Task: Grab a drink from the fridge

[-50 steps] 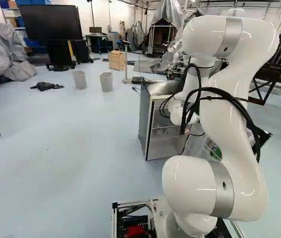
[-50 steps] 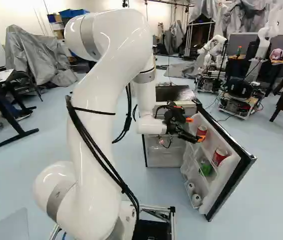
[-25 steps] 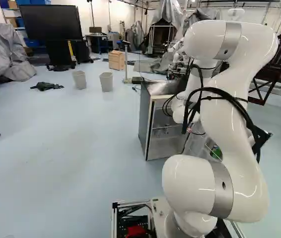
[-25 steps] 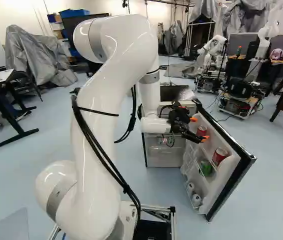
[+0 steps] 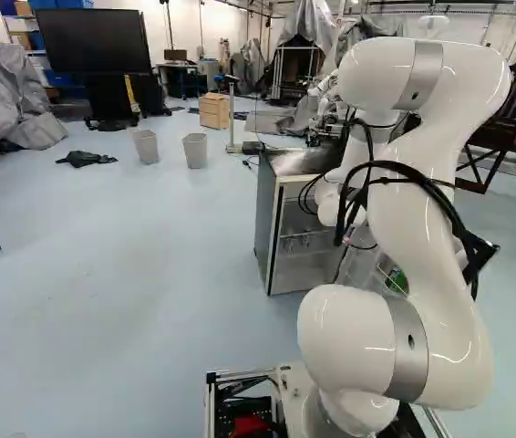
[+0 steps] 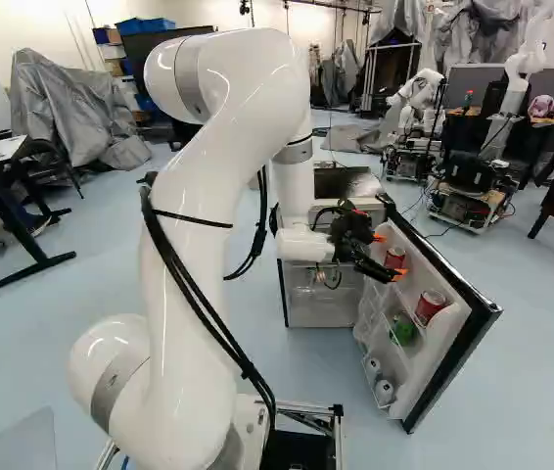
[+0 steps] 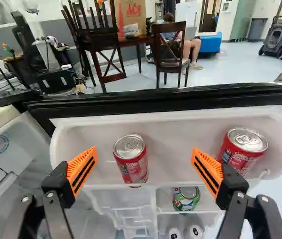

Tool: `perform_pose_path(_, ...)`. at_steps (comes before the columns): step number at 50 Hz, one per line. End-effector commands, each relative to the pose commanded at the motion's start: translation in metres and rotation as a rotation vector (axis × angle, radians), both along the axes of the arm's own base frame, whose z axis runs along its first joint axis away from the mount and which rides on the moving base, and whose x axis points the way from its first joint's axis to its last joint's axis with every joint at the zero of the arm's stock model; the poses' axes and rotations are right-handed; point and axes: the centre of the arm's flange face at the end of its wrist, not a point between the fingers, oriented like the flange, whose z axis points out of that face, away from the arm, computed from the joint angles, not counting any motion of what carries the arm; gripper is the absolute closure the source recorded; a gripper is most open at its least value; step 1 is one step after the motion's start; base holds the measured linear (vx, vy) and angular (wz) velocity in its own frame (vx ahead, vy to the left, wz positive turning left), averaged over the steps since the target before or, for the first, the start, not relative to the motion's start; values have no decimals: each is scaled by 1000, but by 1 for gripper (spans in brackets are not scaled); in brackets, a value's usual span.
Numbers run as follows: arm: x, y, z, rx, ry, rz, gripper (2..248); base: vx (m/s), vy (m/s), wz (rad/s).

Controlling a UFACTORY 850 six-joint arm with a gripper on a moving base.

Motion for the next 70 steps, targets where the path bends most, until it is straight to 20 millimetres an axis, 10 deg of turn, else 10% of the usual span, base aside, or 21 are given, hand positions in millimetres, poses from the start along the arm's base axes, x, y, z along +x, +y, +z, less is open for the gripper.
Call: perform_pose_path(70,17,-19,-3,-2,-8,71,3,0,0,0)
